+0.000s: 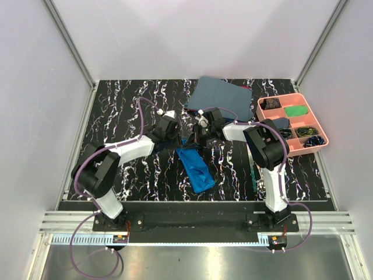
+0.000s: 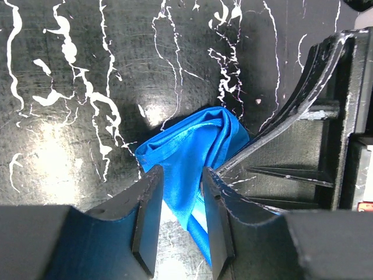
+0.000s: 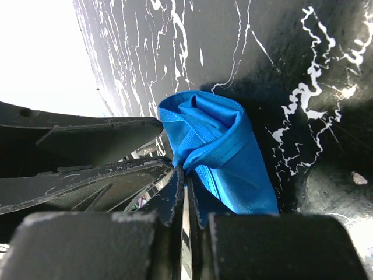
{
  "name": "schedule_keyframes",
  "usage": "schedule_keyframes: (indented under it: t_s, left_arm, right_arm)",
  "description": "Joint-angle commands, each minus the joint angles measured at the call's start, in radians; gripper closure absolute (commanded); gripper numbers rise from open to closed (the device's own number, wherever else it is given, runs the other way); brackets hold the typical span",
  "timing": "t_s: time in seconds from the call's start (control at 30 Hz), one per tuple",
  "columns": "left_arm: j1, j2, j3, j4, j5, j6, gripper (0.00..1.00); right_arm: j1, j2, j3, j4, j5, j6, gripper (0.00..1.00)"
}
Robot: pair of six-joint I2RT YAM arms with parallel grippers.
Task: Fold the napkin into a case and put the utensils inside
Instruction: Stuff the top corner of the smaller-rectangle-folded napkin at the center of the board.
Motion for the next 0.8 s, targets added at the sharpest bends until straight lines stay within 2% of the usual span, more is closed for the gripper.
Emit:
schedule_keyframes:
  t_s: [0.0, 0.4, 0.47, 0.53, 0.63, 0.67, 0.7, 0.77]
  left_arm:
    - [-0.015, -0.013, -0.004, 0.042, 0.006, 0.021, 0.64]
    - [-0.023, 0.081, 0.042, 0.005, -0.005, 0.024, 0.74]
    - [-0.023, 0.076, 0.024, 0.042, 0.017, 0.029, 0.73]
    - [-0.023, 0.079, 0.021, 0.06, 0.032, 0.026, 0.68]
    - [-0.023, 0.102, 0.039, 0.054, 0.055, 0.026, 0.67]
    - [-0.023, 0.114, 0.048, 0.054, 0.063, 0.027, 0.71]
    - [-0.023, 0.121, 0.051, 0.051, 0.066, 0.029, 0.83]
    - [-0.023, 0.118, 0.056, 0.045, 0.065, 0.036, 0.94]
  right_arm:
    - [0.0, -0.05, 0.008, -0.009, 0.009, -0.041, 1.0]
    - [0.0, -0.059, -0.004, -0.02, 0.021, -0.048, 1.0]
    - [0.0, -0.055, -0.004, -0.018, 0.013, -0.049, 1.0]
    - [0.0, -0.05, -0.005, -0.021, 0.016, -0.054, 1.0]
    - [-0.001, -0.041, -0.011, -0.024, 0.024, -0.054, 1.0]
    - [-0.001, -0.04, -0.01, -0.025, 0.025, -0.054, 1.0]
    - [-0.001, -0.038, -0.011, -0.025, 0.029, -0.055, 1.0]
    - [-0.001, -0.033, -0.008, -0.023, 0.021, -0.058, 1.0]
